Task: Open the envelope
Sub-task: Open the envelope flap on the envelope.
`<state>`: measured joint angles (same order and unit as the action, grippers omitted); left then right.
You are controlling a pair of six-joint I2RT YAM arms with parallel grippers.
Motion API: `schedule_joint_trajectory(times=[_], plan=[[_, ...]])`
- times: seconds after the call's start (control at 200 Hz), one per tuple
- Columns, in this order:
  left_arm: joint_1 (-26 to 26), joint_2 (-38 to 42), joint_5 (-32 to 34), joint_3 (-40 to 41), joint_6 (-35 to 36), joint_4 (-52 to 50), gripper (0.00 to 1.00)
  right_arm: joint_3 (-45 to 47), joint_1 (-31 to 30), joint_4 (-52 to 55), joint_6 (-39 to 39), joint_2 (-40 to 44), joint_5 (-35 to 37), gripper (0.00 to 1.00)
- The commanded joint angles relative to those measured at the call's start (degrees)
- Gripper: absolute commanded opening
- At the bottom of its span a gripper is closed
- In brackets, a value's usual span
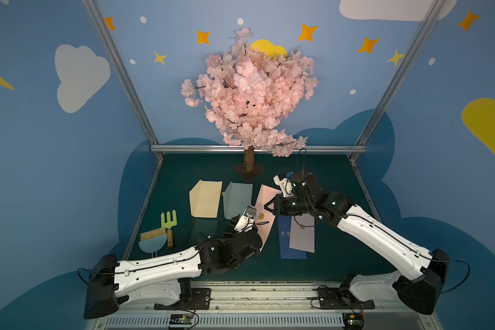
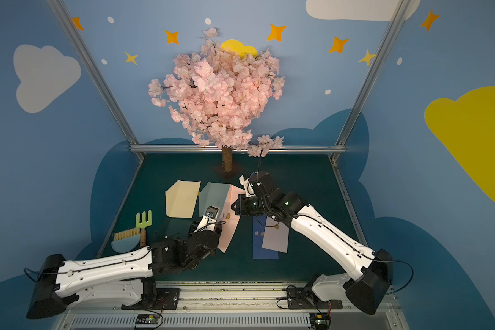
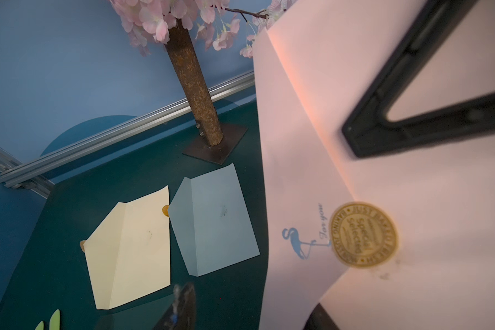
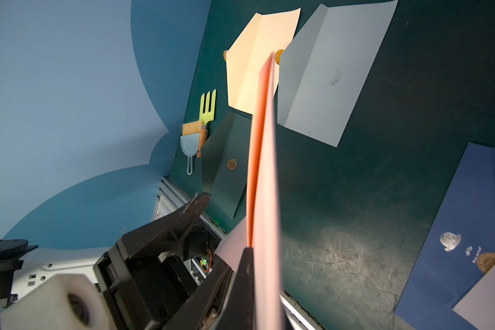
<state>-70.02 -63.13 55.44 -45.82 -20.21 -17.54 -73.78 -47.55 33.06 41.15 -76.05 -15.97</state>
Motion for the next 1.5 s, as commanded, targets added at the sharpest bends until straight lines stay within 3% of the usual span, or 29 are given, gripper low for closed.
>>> schedule_joint_trajectory(times=[0.0,0.39,0.671,0.796,0.996,1.186,1.332,1.492], plan=[[0.8,1.3,2.2,0.6,-1.1,-0.1,0.55,-0.7,-1.0,2.2,-0.2,0.6,-2.0,0.00],[2.2,4.5,2.1,2.3,-4.3,-2.4,0.55,-0.1,-1.1,1.3,0.2,1.3,-2.8,0.00],[6.0,13.3,0.9,6.0,-7.0,-7.4,0.56,5.4,-1.1,-10.6,2.4,5.3,-10.4,0.00],[8.4,14.8,-1.4,6.9,-6.9,-7.0,0.56,7.0,-1.6,-19.4,6.3,4.1,-17.6,0.00],[10.2,14.8,-3.6,7.7,-7.5,-6.8,0.56,9.2,-2.1,-30.9,11.8,2.7,-23.4,0.00],[10.7,18.0,-8.0,10.4,-3.3,-0.1,0.56,9.5,-2.9,-34.6,13.4,1.0,-24.9,0.00],[10.7,25.7,-16.1,16.2,2.4,10.4,0.57,10.3,-2.9,-35.6,13.8,0.2,-25.1,0.00],[10.7,33.6,-19.6,19.5,4.2,11.6,0.57,10.8,-2.8,-36.3,13.9,-0.3,-25.7,0.00]])
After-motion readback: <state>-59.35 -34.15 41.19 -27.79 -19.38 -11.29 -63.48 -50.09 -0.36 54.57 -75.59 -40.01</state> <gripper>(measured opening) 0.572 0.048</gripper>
